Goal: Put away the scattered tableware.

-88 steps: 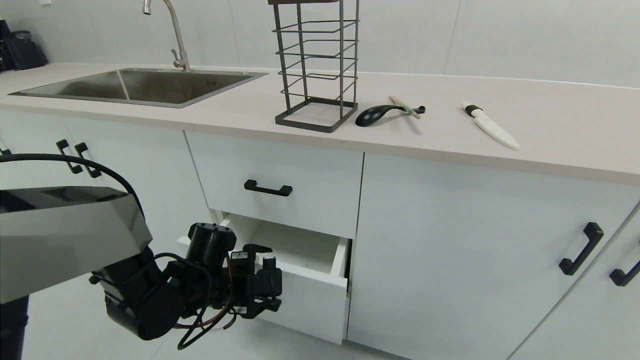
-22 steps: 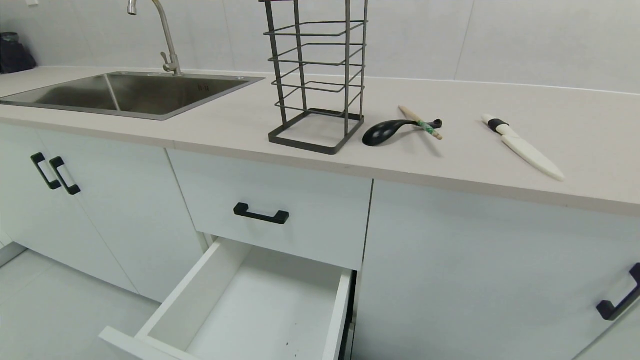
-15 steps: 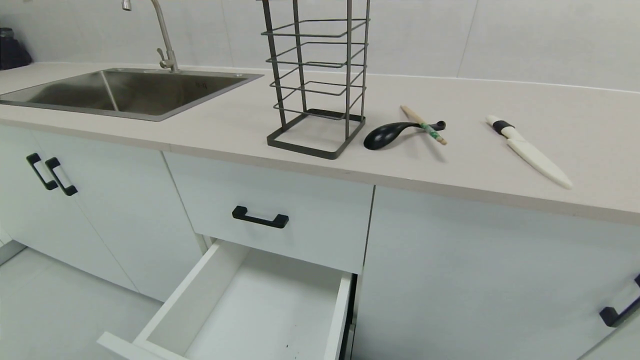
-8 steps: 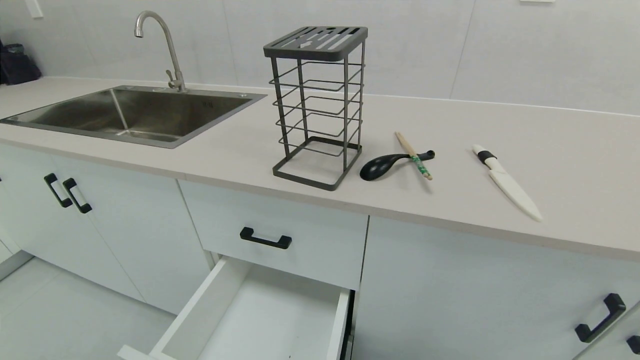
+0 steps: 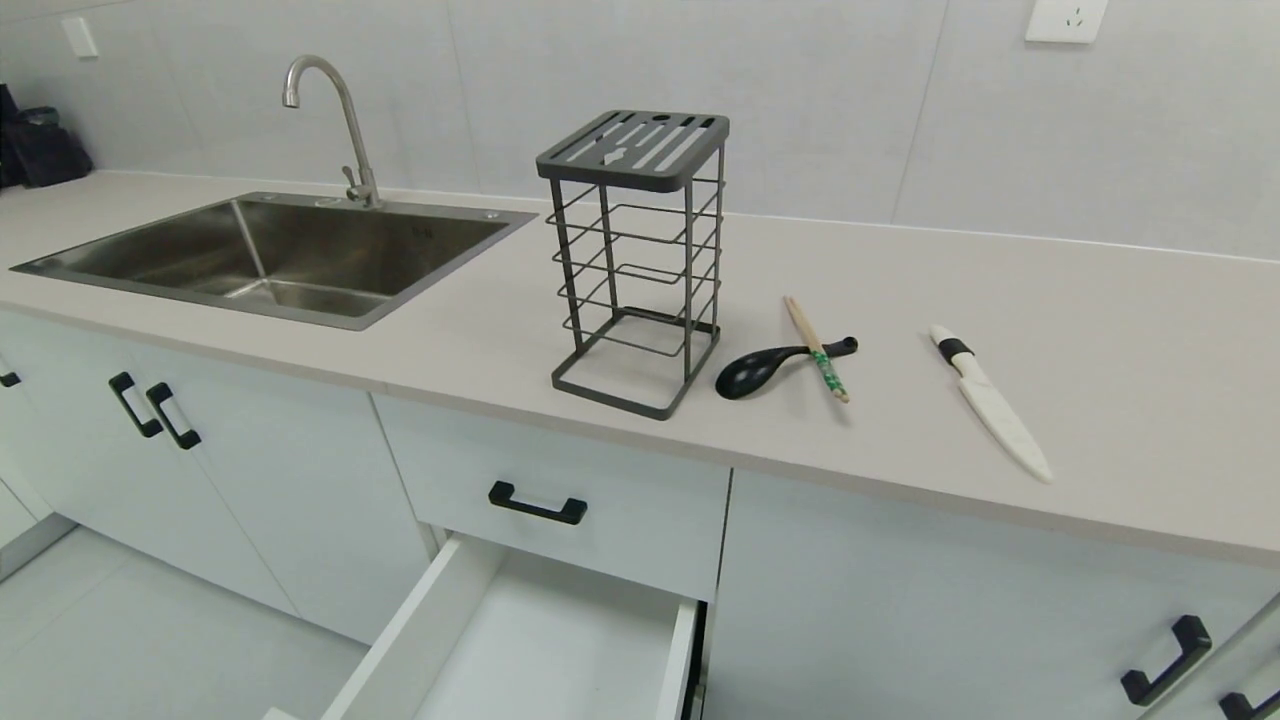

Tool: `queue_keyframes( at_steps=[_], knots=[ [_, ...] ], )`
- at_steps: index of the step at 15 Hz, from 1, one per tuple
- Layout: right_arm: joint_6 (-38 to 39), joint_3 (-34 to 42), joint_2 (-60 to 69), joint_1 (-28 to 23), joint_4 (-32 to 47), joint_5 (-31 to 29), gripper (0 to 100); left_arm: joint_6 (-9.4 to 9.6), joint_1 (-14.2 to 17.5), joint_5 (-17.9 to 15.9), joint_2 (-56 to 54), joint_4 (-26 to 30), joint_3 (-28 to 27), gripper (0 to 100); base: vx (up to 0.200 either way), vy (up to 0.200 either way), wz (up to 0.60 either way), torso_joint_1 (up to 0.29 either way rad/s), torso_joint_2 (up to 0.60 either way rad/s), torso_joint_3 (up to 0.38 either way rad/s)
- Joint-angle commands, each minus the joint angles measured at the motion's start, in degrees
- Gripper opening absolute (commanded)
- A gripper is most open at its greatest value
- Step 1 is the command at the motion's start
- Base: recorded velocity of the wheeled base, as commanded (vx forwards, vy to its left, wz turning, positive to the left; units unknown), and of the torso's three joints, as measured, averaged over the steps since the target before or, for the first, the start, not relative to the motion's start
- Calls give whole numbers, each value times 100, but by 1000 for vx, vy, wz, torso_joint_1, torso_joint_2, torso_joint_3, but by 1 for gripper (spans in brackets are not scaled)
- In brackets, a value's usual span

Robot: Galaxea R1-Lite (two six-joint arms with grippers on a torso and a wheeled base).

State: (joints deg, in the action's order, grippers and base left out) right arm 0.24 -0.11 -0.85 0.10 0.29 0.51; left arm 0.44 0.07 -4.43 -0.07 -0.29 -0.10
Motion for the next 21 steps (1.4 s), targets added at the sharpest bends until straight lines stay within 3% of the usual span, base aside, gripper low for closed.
queue_keyframes(
  at_steps=[1,8,21],
  knots=[
    [2,2,-3,-1,6,2,0,0,1,3,7,3,1,100,0,0,0,129,-237,-110],
    [2,2,-3,-1,6,2,0,0,1,3,7,3,1,100,0,0,0,46,-117,-60],
    [-16,2,-3,-1,-3,2,0,0,1,3,7,3,1,100,0,0,0,136,-232,-105]
  ],
)
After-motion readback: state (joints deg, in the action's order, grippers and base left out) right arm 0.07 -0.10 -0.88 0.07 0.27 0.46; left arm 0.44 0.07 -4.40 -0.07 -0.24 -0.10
